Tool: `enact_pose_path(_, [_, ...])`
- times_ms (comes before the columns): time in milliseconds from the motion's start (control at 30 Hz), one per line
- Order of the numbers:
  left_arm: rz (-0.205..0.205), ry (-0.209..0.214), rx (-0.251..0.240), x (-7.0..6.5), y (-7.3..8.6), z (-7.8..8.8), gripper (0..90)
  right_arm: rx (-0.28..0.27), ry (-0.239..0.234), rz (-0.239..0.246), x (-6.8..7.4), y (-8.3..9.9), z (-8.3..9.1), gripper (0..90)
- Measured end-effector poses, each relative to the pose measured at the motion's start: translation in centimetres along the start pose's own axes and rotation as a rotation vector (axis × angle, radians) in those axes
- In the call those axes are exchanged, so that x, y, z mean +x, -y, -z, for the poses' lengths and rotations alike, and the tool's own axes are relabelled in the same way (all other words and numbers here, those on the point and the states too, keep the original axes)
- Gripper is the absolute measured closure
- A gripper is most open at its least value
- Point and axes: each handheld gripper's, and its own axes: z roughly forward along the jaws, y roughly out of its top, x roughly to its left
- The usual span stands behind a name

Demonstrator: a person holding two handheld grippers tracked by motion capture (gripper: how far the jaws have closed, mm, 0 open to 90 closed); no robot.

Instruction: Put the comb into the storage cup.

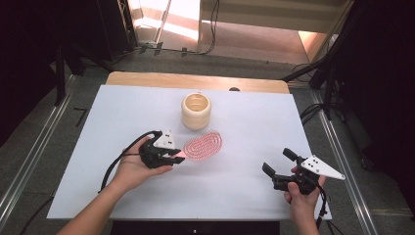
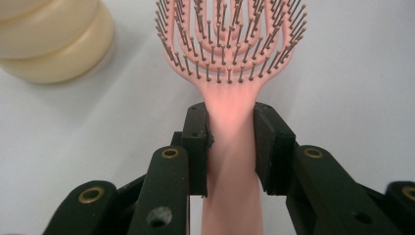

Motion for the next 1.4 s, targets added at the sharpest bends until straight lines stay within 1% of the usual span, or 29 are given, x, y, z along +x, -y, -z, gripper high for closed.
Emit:
enact_pose_path(33, [0.0, -0.01, -0.007, -0.1, -0.1, 0.1, 70.8, 0.002, -0.006, -0.01, 0.2, -0.2, -0.1, 0.0])
enact_pose_path(100, [0.006, -0.008, -0.021, 0.0, -0.1, 0.2, 70.8, 0.001, -0.015, -0.007, 0.5, -0.6, -0.5, 0.0])
enact_pose_path(167, [0.012, -0.019, -0.044, -0.1, -0.1, 0.3, 70.8, -0.004, -0.026, -0.012, 0.9, -0.9, -0.8, 0.0])
enact_pose_path(300, [0.035, -0.014, -0.078, 0.0, -0.1, 0.4, 70.7, -0.011, -0.06, -0.023, 1.6, -1.5, -1.6, 0.0])
enact_pose_path(400, [0.036, -0.018, -0.108, 0.1, -0.2, 0.5, 70.8, -0.013, -0.077, -0.025, 2.2, -2.0, -2.2, 0.0])
enact_pose_path(500, [0.043, -0.017, -0.127, 0.1, -0.3, 0.5, 70.8, -0.016, -0.095, -0.032, 2.8, -2.5, -3.0, 0.0])
enact_pose_path(667, [0.052, -0.033, -0.154, 0.0, -0.4, 0.4, 70.8, -0.016, -0.125, -0.03, 3.8, -3.3, -4.1, 0.0])
enact_pose_path(800, [0.07, -0.057, -0.196, 0.0, -0.4, 0.4, 70.7, -0.012, -0.143, -0.039, 4.4, -3.8, -4.9, 0.0])
enact_pose_path(900, [0.075, -0.07, -0.225, -0.1, -0.6, 0.5, 70.8, -0.008, -0.148, -0.043, 4.7, -4.0, -5.4, 0.0])
enact_pose_path(1000, [0.074, -0.072, -0.24, -0.3, -0.8, 0.4, 70.7, -0.003, -0.156, -0.052, 5.1, -4.2, -5.9, 0.0])
enact_pose_path(1133, [0.072, -0.083, -0.259, -0.4, -1.0, 0.4, 70.8, -0.006, -0.177, -0.067, 5.5, -4.5, -6.5, 0.0])
enact_pose_path(1300, [0.072, -0.1, -0.287, -0.7, -1.2, 0.3, 70.8, -0.006, -0.192, -0.086, 5.9, -4.9, -7.3, 0.0])
enact_pose_path(1400, [0.073, -0.108, -0.302, -0.8, -1.3, 0.3, 70.7, 0.004, -0.198, -0.099, 6.2, -5.2, -7.8, 0.0])
